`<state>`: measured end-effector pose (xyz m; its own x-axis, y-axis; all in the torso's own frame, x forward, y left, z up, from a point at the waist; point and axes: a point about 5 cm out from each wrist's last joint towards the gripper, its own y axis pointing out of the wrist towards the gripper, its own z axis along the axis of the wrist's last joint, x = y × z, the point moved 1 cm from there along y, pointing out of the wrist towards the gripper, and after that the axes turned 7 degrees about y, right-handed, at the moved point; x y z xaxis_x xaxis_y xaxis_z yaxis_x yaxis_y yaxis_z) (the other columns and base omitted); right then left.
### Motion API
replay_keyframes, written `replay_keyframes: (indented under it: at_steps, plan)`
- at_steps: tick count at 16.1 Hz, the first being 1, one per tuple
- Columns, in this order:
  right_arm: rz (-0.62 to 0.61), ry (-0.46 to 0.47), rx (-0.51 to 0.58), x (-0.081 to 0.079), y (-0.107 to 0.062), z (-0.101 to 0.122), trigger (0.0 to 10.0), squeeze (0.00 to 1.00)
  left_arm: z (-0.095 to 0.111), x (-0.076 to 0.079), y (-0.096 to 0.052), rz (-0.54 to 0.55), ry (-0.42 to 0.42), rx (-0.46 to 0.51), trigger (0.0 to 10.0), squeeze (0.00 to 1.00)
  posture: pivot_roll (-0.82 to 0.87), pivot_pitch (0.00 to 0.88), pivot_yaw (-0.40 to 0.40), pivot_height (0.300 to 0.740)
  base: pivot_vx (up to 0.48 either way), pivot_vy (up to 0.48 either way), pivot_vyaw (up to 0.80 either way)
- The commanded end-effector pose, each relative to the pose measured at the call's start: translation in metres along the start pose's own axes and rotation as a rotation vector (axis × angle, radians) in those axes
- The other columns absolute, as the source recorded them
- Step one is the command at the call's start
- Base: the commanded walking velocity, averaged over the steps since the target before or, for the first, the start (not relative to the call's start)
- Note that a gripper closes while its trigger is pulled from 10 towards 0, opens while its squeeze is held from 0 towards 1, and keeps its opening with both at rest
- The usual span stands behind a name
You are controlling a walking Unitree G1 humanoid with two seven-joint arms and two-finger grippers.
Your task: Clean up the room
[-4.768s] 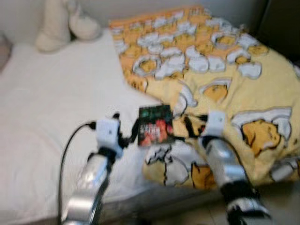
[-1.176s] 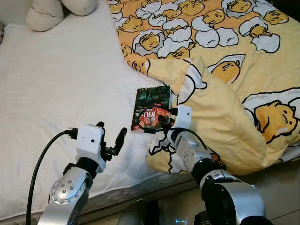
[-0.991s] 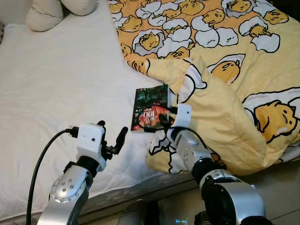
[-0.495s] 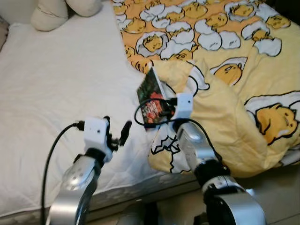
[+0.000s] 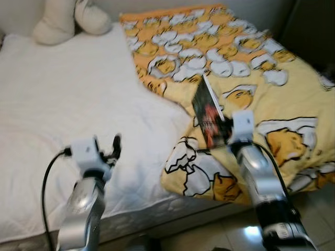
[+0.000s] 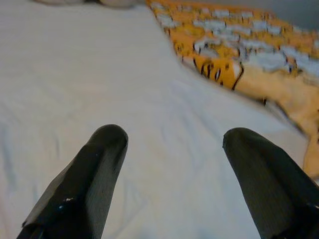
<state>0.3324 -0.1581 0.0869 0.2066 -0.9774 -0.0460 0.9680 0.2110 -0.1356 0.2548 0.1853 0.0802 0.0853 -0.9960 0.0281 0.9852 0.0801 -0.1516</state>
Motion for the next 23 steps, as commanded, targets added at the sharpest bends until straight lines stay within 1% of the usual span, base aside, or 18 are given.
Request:
replay_keyframes:
  at_steps: [1, 2, 3, 4, 6, 7, 10, 12, 13, 14, 15, 17, 19, 21, 22, 23]
  plan:
    - [0.038, -0.038, 0.029, -0.004, 0.0, 0.012, 0.0, 0.0, -0.009, -0.001, -0.001, -0.032, 0.014, -0.027, 10.0, 0.0, -0.12, 0.0, 0.046, 0.74, 0.0, 0.0, 0.0]
    - [0.043, -0.055, 0.017, 0.0, -0.002, 0.01, 0.0, 0.0, -0.015, 0.0, -0.002, -0.041, 0.012, -0.033, 10.0, 0.0, -0.13, 0.0, 0.037, 0.74, 0.0, 0.0, 0.44]
    - [0.041, -0.068, -0.011, 0.004, -0.002, 0.006, 0.0, 0.0, -0.017, 0.004, 0.001, -0.036, 0.006, -0.034, 10.0, 0.0, -0.14, 0.0, 0.027, 0.74, 0.0, 0.0, 0.56]
    - [0.033, -0.035, -0.035, 0.005, 0.0, 0.002, 0.0, 0.0, -0.015, 0.011, 0.006, -0.036, 0.004, -0.027, 10.0, 0.0, -0.14, 0.0, 0.028, 0.74, 0.0, 0.0, 0.49]
    - [0.036, -0.001, -0.027, 0.0, 0.004, 0.001, 0.0, 0.0, -0.012, 0.025, 0.01, -0.057, 0.032, -0.012, 10.0, 0.0, -0.14, 0.0, 0.045, 0.74, 0.0, 0.0, 0.47]
    - [0.032, 0.026, -0.021, -0.003, 0.007, 0.001, 0.0, 0.0, -0.012, 0.027, 0.011, -0.06, 0.055, -0.015, 10.0, 0.0, -0.14, 0.0, 0.058, 0.74, 0.0, 0.0, 0.48]
    - [0.005, 0.061, -0.01, -0.001, 0.006, -0.003, 0.0, 0.0, -0.013, 0.016, 0.011, -0.031, 0.062, -0.011, 10.0, 0.0, -0.14, 0.0, 0.074, 0.74, 0.0, 0.0, 0.46]
    - [-0.006, 0.094, -0.011, 0.001, 0.002, -0.008, 0.0, 0.0, -0.012, 0.009, 0.011, -0.012, 0.074, -0.005, 10.0, 0.0, -0.13, 0.0, 0.086, 0.74, 0.0, 0.0, 0.43]
    - [-0.019, 0.129, -0.021, 0.004, -0.003, -0.014, 0.0, 0.0, -0.009, 0.007, 0.012, 0.008, 0.111, 0.01, 10.0, 0.0, -0.13, 0.0, 0.088, 0.74, 0.0, 0.0, 0.43]
    - [-0.035, 0.154, -0.035, 0.008, -0.007, -0.021, 0.0, 0.0, -0.006, 0.007, 0.012, 0.011, 0.164, 0.022, 10.0, 0.0, -0.13, 0.0, 0.096, 0.74, 0.0, 0.0, 0.43]
    - [-0.048, 0.163, -0.043, 0.01, -0.008, -0.025, 0.0, 0.0, -0.005, 0.01, 0.013, 0.003, 0.187, 0.025, 10.0, 0.0, -0.13, 0.0, 0.102, 0.74, 0.0, 0.0, 0.41]
    - [-0.054, 0.165, -0.038, 0.01, -0.005, -0.023, 0.0, 0.0, -0.004, 0.014, 0.015, -0.017, 0.174, 0.031, 10.0, 0.0, -0.14, 0.0, 0.108, 0.74, 0.0, 0.0, 0.41]
    - [-0.027, 0.093, 0.006, 0.004, 0.001, -0.01, 0.0, 0.0, 0.0, 0.017, 0.02, -0.039, 0.169, 0.042, 10.0, 0.0, -0.14, 0.0, 0.114, 0.74, 0.0, 0.0, 0.41]
    - [-0.032, 0.071, 0.011, 0.004, 0.003, -0.008, 0.0, 0.0, 0.003, 0.019, 0.023, -0.055, 0.168, 0.053, 10.0, 0.0, -0.14, 0.0, 0.114, 0.74, 0.0, 0.0, 0.0]
    - [-0.021, 0.044, 0.004, 0.002, 0.005, -0.007, 10.0, 0.0, 0.007, 0.02, 0.026, -0.058, 0.155, 0.065, 10.0, 0.0, -0.15, 0.0, 0.12, 0.74, 0.0, 0.319, 0.0]
    - [-0.017, 0.046, 0.001, 0.0, 0.006, -0.007, 10.0, 0.0, 0.007, 0.02, 0.026, -0.059, 0.15, 0.066, 10.0, 0.0, -0.15, 0.0, 0.12, 0.74, 0.0, 0.48, 0.0]
